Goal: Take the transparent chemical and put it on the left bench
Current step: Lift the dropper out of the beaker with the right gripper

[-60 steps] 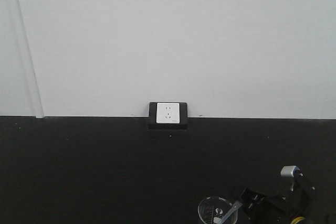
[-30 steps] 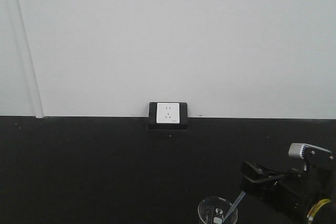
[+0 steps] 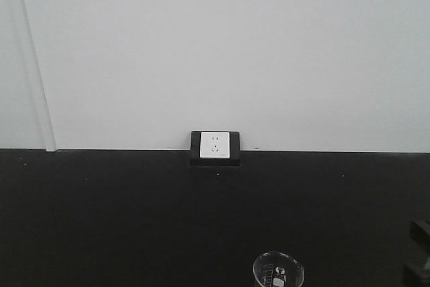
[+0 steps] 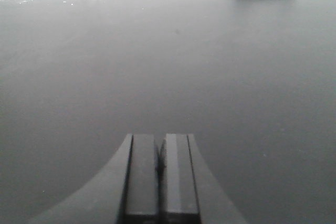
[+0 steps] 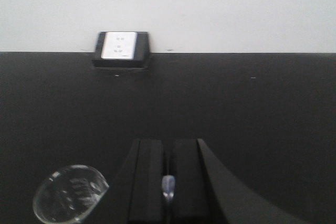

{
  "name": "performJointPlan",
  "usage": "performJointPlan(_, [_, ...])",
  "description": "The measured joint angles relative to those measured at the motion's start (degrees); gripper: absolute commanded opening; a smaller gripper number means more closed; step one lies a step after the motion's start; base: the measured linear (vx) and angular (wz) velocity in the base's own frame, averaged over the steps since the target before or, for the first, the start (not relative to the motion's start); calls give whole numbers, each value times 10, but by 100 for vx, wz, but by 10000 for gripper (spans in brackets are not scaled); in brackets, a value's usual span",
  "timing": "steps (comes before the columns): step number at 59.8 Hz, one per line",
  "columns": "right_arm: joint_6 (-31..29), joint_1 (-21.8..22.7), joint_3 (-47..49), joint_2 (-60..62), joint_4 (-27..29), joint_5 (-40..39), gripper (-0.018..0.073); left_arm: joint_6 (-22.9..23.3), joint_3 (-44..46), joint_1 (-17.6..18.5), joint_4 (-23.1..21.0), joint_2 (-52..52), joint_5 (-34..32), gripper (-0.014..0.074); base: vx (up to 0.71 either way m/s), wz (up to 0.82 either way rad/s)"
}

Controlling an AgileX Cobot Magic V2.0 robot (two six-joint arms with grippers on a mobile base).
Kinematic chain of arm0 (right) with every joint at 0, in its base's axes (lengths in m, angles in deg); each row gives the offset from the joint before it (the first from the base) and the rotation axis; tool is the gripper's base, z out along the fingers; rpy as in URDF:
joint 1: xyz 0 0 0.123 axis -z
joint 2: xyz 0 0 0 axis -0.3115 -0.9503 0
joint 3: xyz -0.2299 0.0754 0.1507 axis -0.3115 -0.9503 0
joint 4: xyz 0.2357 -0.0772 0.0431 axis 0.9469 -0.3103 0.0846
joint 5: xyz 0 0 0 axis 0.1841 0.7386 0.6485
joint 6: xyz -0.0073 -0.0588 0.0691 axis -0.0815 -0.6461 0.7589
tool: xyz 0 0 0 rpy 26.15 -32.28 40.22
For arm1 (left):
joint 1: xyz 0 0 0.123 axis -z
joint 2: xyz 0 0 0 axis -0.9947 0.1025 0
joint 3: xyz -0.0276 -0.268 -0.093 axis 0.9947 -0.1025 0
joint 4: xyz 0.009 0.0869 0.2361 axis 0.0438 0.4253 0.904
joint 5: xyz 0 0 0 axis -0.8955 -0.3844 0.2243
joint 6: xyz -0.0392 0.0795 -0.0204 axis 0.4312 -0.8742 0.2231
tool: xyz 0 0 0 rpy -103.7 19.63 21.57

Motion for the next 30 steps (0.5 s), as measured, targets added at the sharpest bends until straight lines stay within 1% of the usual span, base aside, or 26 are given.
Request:
performJointPlan(13, [-8,0,-71,132,-10,22,-3,0,0,0,0,0,0,-3,0,0])
performJointPlan(21, [-8,0,-89,174,-12,35,-3,0,0,0,0,0,0,-3,0,0])
performJointPlan(30, [-8,0,-89,191,-21,35,-3,0,0,0,0,0,0,-3,0,0])
